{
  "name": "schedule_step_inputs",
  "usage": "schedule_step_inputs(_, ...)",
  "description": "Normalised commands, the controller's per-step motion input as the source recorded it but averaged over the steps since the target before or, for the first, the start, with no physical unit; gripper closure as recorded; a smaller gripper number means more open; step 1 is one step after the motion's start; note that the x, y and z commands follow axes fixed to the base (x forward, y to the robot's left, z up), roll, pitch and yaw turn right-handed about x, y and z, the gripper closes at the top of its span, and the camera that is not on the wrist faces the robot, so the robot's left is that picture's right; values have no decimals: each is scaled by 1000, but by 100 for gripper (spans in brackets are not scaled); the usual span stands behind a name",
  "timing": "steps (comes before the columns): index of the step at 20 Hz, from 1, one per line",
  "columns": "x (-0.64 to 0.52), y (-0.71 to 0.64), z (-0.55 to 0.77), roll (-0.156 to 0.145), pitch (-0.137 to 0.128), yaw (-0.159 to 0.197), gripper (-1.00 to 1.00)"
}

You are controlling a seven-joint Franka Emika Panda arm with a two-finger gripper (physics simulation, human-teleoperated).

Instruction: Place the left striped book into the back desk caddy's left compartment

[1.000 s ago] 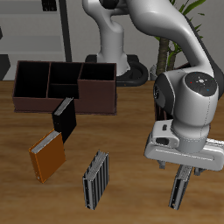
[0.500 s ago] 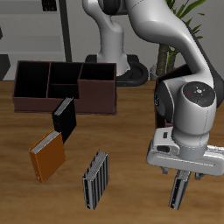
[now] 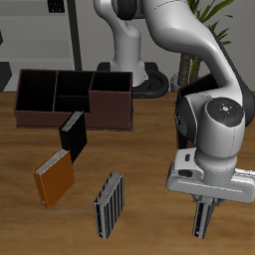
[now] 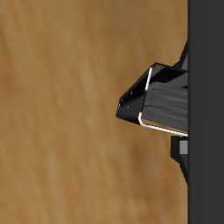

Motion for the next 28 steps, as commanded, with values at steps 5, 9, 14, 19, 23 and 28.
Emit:
schedule_step_inputs(5,-137,-99,370,11,-48,6,100)
schedule_step_inputs(9,-306,-271,798,20,-114,3,100)
schedule_step_inputs(14,-401,-401,795,19,-97,31,100)
schedule_step_inputs(19,-462,-404,631,11,-74,-1,100)
schedule_step_inputs(23,-361,-155,323,51,-53,55,100)
schedule_step_inputs(28,-668,-339,584,61,-77,38,100)
